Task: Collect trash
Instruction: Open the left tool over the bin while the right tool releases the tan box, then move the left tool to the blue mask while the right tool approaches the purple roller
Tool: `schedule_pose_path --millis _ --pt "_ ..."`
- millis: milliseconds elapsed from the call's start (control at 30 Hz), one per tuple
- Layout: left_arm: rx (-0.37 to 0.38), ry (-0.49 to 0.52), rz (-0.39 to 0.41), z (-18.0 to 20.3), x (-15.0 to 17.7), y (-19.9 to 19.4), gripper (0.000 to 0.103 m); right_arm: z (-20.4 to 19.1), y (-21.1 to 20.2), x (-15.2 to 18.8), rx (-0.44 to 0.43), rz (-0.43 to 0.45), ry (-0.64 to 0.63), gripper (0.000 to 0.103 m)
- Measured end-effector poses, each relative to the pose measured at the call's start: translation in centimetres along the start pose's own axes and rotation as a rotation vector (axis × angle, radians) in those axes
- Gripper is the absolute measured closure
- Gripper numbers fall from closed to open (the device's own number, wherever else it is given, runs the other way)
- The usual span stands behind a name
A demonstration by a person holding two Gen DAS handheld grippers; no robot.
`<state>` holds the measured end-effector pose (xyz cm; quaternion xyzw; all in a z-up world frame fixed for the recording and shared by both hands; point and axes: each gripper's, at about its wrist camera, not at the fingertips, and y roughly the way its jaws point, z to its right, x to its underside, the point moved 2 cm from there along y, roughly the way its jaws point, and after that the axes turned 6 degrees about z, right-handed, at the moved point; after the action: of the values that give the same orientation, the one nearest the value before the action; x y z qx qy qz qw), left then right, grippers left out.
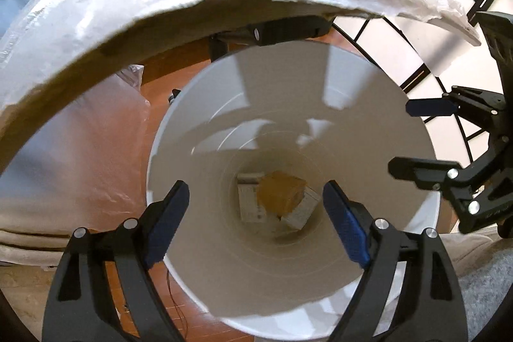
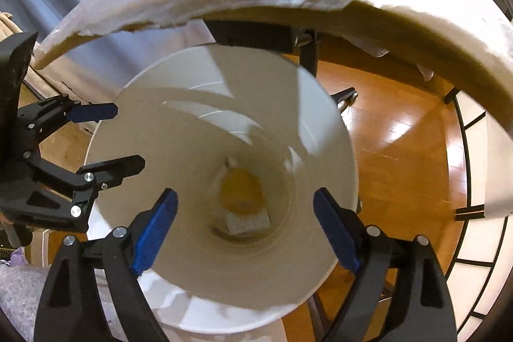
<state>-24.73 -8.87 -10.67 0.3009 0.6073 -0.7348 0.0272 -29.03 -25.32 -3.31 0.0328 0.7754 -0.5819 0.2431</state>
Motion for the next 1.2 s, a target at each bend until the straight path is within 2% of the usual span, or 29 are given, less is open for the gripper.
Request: schedule_pose_path --millis 100,267,300,333,400,467,600,733,900,1067,1200 --pt "0.018 -0.001 0.029 -0.2 0.1 -2.1 0.016 0.0 -2.3 0.3 0.013 0.042 -0.018 0.017" --pt "0.061 -0.010 0.174 -0.7 -1.0 -8.5 0.016 -0.2 -7.2 -0.1 0.033 0.159 -0.031 0.011" --pt "0.071 -0.019 0.203 -0.9 -1.3 -9.5 0.013 -0.1 -8.1 -0.5 0.035 0.188 -0.027 0.009" --pt "0.077 -0.041 0.251 -1.3 -1.9 -11.1 0.004 0.0 -8.6 -1.0 0.037 0.207 -0.023 0.008" --pt "0.068 -0.083 0.334 -2.1 -3.0 -13.4 0.002 0.0 -10.2 -1.9 0.052 0.266 -0.006 0.006" --pt "0.050 -0.101 0.367 -2.6 -3.8 -14.6 0.002 0.3 -11.2 -2.9 0.046 0.309 0.014 0.005" --pt "-0.029 -0.094 0.395 -3.1 -5.3 -15.5 0.002 0.6 -12.3 -4.6 0.029 0.349 0.032 0.005" --pt "-0.085 -0.066 0.404 -3.8 -7.0 -14.6 0.002 0.3 -11.9 -6.4 0.059 0.351 0.011 0.005" --pt "-0.108 -0.030 0.417 -3.9 -9.6 -14.1 0.002 -0.4 -10.7 -7.3 0.097 0.359 -0.036 0.005" --pt "-0.142 0.028 0.410 -3.4 -12.0 -13.4 0.002 -0.6 -9.6 -8.4 0.095 0.360 -0.052 0.005" --pt "-0.142 0.065 0.406 -2.8 -13.6 -12.8 0.002 -0.6 -8.9 -9.3 0.098 0.358 -0.063 0.005"
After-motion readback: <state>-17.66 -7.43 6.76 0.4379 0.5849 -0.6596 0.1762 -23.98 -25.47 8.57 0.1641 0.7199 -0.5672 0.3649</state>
